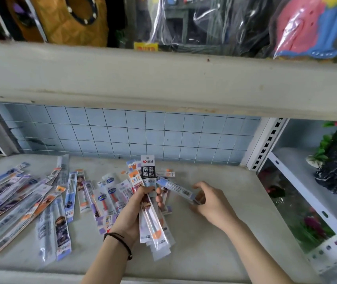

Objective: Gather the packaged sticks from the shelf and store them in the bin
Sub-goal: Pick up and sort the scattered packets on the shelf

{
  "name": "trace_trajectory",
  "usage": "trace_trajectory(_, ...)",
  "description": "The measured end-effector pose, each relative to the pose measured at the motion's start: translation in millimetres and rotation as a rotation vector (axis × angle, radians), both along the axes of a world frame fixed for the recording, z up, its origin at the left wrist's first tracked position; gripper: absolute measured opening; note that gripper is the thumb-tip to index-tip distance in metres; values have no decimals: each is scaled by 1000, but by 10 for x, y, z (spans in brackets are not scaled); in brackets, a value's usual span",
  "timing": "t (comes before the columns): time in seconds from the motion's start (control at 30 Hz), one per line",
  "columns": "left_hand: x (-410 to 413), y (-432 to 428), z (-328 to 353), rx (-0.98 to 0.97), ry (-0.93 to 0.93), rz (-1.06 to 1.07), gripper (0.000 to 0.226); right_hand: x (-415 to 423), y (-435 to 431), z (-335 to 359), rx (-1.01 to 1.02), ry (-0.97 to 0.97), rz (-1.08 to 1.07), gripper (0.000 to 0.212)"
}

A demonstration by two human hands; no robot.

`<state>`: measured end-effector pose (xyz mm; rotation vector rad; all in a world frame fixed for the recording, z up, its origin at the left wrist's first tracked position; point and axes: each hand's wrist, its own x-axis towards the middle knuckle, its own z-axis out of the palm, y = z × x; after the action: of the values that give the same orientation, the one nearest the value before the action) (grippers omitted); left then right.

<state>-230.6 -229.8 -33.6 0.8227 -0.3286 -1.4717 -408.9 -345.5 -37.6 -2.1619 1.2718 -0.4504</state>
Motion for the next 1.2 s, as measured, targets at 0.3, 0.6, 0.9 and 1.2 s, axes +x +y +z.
trace_trajectory(0.3, -11, -2, 19, -31, 40, -70, 25, -110, 22, 70, 242, -233, -110, 31)
trace_trajectory(0.6, -110, -23, 11, -12, -126, 62, 32, 5, 210, 149, 587, -724, -55, 21)
trace_trajectory(0.9, -111, 13, 42, -139, -152, 94, 27, 310, 530, 146, 555, -635, 137, 14)
trace_trajectory(1.2, 354, 121, 17, -123, -49, 364, 18, 336, 224, -5, 113, -286, -29, 7)
